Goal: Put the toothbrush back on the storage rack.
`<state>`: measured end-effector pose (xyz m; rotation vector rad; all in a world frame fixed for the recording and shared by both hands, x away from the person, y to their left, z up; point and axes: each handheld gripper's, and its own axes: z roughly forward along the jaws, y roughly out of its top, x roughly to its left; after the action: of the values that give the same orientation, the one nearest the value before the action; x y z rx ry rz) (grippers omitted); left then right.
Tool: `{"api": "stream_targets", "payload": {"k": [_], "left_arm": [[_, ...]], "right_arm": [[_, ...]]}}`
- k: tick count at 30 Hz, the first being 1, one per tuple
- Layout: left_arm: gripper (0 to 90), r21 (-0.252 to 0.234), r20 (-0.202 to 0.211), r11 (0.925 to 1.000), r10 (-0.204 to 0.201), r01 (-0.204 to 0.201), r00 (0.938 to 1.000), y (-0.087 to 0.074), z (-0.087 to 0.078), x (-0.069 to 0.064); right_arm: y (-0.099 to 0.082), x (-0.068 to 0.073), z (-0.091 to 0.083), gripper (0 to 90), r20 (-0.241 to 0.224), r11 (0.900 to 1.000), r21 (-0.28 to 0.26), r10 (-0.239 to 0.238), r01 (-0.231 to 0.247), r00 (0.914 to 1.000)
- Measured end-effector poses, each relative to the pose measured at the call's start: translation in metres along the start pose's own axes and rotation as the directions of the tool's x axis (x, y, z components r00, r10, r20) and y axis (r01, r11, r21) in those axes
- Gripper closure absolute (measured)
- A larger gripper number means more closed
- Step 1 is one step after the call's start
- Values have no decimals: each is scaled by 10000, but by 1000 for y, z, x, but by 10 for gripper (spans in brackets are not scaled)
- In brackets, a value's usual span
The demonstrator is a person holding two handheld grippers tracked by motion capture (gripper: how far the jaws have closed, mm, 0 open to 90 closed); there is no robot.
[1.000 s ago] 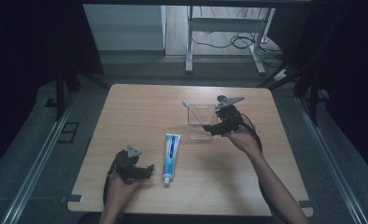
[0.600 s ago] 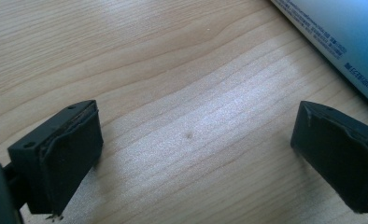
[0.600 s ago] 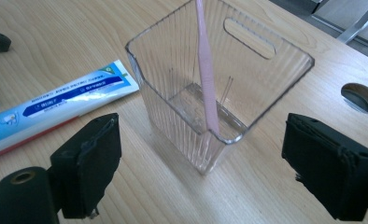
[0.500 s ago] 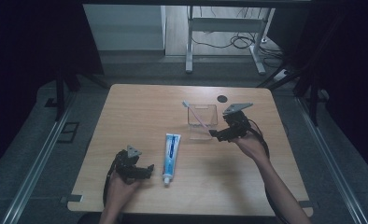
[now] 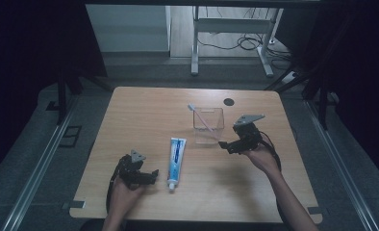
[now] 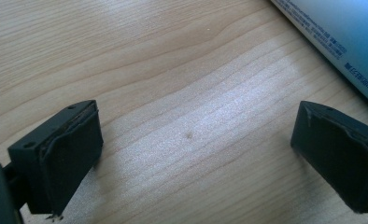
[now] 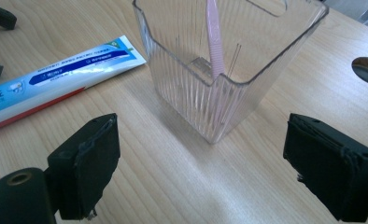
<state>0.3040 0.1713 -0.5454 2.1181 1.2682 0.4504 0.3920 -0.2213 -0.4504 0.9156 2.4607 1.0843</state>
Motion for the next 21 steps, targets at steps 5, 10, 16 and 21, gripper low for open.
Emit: {"api": "stream_targets", "payload": {"k": [5, 10, 16, 21], "left_arm": [[22, -4, -4, 10000, 0, 0, 10000, 0, 0, 0], [23, -57, 2, 10000, -60, 60, 10000, 0, 0, 0], [23, -55, -4, 10000, -62, 62, 10000, 0, 0, 0], [22, -65, -4, 10000, -73, 73, 10000, 0, 0, -1]], "right_arm": [[-10, 2, -3, 108, 48, 10000, 3, -5, 5, 10000], [-17, 4, -4, 110, 91, 9999, 90, -45, 44, 9999], [-26, 8, -5, 112, 159, 9998, 164, -136, 133, 9998], [-34, 11, -6, 114, 136, 9998, 182, -133, 130, 9998]]}}
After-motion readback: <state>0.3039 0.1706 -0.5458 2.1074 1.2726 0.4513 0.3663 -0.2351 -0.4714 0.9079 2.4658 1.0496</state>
